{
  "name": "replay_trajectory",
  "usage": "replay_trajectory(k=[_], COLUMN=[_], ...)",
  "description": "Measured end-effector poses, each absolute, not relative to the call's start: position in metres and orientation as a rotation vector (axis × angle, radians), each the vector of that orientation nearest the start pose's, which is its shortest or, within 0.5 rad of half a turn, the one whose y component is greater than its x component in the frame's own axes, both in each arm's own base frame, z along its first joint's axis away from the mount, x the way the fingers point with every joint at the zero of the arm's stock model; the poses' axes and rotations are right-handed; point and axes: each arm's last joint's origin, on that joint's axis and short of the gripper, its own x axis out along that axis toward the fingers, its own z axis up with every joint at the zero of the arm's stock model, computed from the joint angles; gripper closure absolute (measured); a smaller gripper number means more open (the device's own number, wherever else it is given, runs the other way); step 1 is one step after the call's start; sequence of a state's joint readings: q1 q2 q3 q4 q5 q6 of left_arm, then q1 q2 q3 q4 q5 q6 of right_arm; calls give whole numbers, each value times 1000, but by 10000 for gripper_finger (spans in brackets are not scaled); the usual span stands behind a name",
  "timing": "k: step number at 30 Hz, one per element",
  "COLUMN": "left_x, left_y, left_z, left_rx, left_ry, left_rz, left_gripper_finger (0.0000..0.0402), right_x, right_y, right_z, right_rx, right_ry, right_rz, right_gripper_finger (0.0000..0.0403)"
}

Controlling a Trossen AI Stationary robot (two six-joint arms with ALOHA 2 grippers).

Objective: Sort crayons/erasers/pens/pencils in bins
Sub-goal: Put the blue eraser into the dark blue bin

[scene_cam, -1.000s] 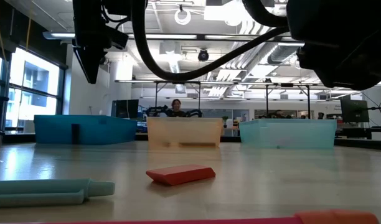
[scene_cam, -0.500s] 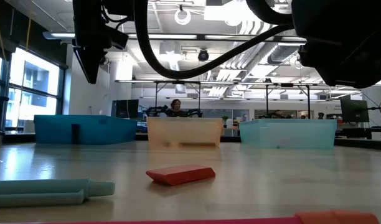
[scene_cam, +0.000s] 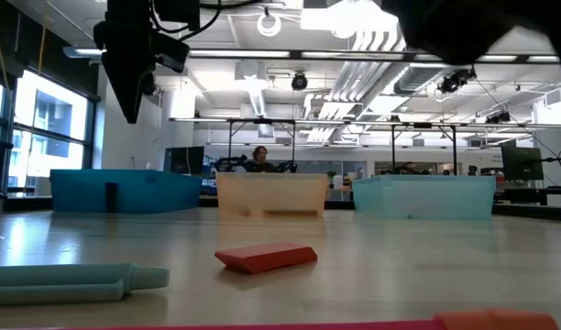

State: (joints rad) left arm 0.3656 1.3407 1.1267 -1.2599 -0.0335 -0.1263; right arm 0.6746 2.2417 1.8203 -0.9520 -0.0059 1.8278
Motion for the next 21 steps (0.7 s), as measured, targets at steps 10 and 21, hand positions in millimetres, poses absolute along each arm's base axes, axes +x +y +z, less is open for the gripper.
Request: replay_trajectory(k=[10, 21], left_x=[219, 242], left_y=[79, 60], left_z=[273, 279], left_rx=[-320, -186], left_ry=[1312, 1148], left_rz=[190, 70], left_gripper_finger=[203, 203], right_x=[361, 366], right_y=[280, 258], right_z=[217, 289], right_rx=[987, 872], right_ry=[1110, 913], right_rz=[-746, -766], right_gripper_finger=[334, 334])
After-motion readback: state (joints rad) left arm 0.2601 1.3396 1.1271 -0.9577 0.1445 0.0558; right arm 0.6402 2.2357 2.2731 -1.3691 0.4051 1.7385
